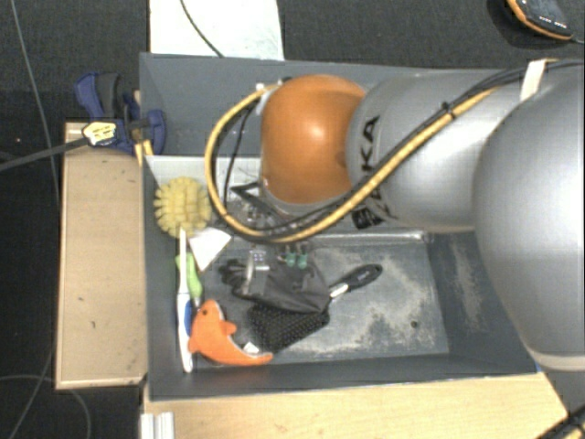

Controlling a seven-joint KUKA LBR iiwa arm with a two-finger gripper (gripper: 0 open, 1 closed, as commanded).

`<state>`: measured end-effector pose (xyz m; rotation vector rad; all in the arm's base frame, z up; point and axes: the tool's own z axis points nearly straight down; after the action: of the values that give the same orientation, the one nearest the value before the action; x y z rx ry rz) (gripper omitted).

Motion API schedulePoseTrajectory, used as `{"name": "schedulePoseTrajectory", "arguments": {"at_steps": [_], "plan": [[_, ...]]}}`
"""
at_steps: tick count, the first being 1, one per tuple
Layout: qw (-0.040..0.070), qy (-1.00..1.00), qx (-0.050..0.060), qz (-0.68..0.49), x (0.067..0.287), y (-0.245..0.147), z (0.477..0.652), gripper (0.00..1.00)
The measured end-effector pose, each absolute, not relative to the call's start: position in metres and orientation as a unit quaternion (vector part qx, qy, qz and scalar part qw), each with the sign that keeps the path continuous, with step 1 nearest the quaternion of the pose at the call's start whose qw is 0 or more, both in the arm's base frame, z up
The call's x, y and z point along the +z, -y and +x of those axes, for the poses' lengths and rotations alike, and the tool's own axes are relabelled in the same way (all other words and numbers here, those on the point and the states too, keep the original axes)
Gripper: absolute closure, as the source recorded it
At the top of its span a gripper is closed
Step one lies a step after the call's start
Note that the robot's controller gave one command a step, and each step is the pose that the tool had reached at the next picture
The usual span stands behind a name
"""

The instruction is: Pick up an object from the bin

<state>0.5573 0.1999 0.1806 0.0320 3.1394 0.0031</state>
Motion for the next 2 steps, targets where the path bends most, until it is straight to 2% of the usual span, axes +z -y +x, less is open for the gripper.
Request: {"name": "schedulePoseTrajectory", "arguments": {"at_steps": [1, 2], "plan": [[0.001, -1.0, 0.001, 0.007, 0.181, -0.2, 0.557, 0.0], [0.003, -0.998, 0.002, 0.059, 0.15, -0.194, 0.563, 0.0]]}}
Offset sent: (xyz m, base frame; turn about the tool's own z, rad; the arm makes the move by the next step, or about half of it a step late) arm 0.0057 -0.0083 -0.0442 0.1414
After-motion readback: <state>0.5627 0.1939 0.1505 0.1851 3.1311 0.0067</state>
